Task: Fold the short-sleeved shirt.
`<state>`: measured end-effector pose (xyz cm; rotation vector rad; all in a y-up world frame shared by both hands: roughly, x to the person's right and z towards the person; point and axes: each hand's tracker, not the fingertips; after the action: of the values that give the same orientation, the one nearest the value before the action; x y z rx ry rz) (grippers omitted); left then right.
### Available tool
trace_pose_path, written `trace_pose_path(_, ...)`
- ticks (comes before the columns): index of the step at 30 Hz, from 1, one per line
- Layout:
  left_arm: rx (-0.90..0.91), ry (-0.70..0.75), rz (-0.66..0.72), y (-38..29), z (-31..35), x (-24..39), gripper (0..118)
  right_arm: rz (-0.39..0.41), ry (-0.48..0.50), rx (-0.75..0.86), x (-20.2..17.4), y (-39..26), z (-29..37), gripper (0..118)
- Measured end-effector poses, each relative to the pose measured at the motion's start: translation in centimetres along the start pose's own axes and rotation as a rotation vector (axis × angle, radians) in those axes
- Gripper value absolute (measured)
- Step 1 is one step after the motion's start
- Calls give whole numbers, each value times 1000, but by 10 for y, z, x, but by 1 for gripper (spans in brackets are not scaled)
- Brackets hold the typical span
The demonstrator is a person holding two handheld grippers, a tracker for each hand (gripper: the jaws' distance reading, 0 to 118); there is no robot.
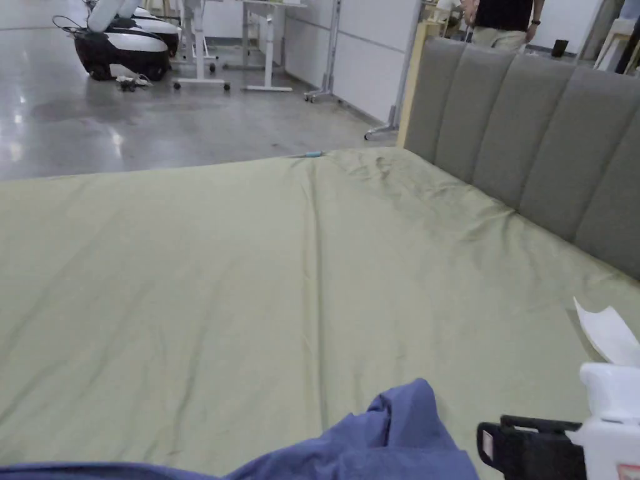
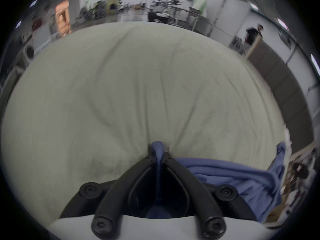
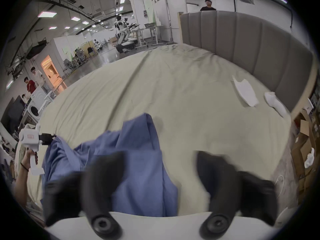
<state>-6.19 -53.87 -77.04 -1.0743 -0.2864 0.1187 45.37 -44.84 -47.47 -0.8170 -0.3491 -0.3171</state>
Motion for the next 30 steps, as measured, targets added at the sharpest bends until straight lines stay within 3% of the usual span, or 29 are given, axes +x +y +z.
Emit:
trace_pose_path(3,10,-101,102,-5,1,-19,4,-35,97,-65,-4,33,-41,103)
trace_pose_path(5,21,-134,168,-7,2,-24,4,-43,99,-113,-10,47,-66,103)
trace_pose_path(9,33,-107,122,-9,3,-18,4,74,38,-168,-27,58,-105,103)
trace_pose_path(11,34,-74,63,-9,5,-11,4,123,-16,-198,-33,59,-123,95)
trace_pose_path(12,32,-63,51,-7,4,-9,4,137,-26,-216,-35,59,-130,69)
trace_pose_path(13,34,-55,46,-8,4,-6,4,146,-4,-234,-37,57,-133,5)
trace_pose_path(15,37,-45,50,-9,5,-3,4,142,59,-268,-42,54,-138,4)
trace_pose_path(18,56,-19,75,-10,9,2,4,170,-2,-221,-49,53,-129,4)
trace_pose_path(21,29,-86,92,-2,29,0,4,170,26,-174,-51,63,-100,4)
trace_pose_path(23,82,-179,122,-1,55,0,4,175,63,-104,-51,74,-71,4)
trace_pose_path(30,391,-255,57,26,198,3,4,127,210,99,-68,112,49,4)
